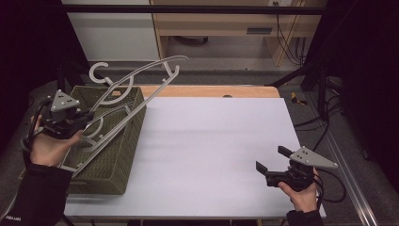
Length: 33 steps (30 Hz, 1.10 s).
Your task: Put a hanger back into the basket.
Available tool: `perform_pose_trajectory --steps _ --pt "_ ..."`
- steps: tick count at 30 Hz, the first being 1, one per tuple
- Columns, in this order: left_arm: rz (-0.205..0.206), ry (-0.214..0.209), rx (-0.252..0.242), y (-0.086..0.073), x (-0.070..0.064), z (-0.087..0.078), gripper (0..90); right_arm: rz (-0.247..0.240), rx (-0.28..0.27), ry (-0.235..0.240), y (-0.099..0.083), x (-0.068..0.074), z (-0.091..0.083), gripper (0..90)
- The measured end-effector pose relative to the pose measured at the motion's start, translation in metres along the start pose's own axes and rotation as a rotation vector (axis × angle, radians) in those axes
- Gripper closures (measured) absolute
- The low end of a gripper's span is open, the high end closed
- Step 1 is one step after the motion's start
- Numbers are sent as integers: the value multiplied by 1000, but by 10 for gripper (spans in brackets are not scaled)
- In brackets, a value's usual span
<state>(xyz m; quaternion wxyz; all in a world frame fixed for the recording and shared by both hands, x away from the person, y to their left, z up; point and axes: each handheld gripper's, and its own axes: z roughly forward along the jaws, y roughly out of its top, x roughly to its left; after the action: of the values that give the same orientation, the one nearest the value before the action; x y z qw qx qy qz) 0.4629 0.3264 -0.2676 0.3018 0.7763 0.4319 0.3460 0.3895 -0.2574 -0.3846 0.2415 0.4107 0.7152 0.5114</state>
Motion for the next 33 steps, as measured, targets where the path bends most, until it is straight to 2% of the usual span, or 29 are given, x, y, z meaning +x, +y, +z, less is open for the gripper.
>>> perform_pose_trajectory --steps 4,9,24,33 --pt "-1 30 21 -10 14 5 821 2 1 -2 0 1 1 26" --pt "-28 64 46 -27 30 10 822 1 3 -1 0 1 2 25" --pt "-46 144 131 -66 58 22 821 1 -6 -9 0 1 0 21" --pt "-55 188 188 -85 69 29 821 2 -7 -10 1 2 1 21"
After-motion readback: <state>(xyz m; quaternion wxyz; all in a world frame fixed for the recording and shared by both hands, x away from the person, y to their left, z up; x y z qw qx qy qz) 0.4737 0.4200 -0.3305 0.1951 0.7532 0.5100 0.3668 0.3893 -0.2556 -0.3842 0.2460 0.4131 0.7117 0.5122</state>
